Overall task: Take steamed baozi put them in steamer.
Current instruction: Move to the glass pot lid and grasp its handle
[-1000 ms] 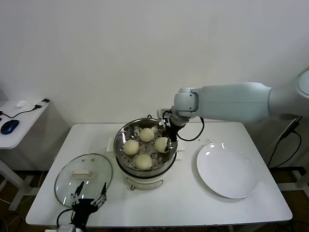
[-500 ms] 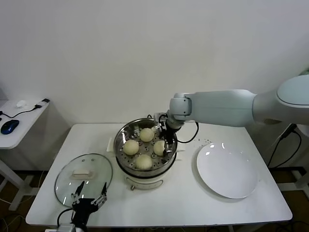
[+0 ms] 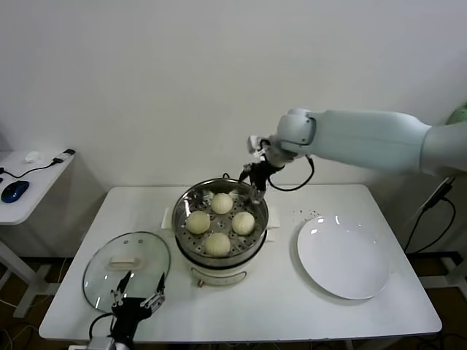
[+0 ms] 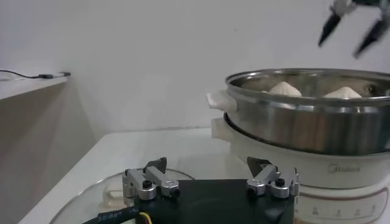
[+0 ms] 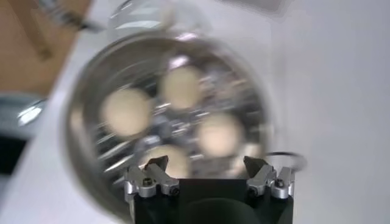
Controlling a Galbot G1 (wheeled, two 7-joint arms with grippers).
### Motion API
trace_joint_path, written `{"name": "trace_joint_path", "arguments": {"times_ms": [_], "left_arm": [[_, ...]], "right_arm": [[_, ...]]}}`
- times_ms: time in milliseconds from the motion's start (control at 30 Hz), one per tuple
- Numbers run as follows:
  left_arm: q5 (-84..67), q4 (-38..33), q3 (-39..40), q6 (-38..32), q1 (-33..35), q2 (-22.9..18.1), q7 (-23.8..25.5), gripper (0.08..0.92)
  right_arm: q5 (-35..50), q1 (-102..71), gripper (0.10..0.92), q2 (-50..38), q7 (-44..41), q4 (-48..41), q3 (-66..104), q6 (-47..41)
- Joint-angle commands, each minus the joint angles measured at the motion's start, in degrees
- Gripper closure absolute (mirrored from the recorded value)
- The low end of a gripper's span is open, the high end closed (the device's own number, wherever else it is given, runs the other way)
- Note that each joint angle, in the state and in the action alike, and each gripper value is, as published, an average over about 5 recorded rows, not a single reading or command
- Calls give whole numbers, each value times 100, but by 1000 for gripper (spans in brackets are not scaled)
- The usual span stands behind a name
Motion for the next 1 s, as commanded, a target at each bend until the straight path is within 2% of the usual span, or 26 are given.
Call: {"name": "trace_joint_path", "arguments": {"times_ms": [33,200,400,533,667,867,1000], "left_arm": [[-36,-55,12,40,3,-6,-41,177],[-299,-51,-105,-21,-171,15,-124,177],[-605,88,-332,-354,-398,98,-203,177],[-598,108,-426,-234,-498,166,-125,177],[-539,226,-481,-207,-658,209,-70,177],[-302,406,-497,-318,-709,347,-83,177],[239,532,-518,-631,-729,435,-87,177]], "right_arm": [[-225,-1761,203,-1896,3274,362,3325,206],[-566,-4095,203,-2852,4366,1461,5645,88],[-1357,-8116,203,-3272,4273,2292,9398,465],[-1919,-10331,202,-2832,3979,2439,11310,1100],[-2199,-11566,203,-2108,3765,2474,12262,1810],[-2637,-12586,203,-977,3470,2526,12891,2261],[-2901,-12888,203,-319,3468,2526,12954,2352]]}}
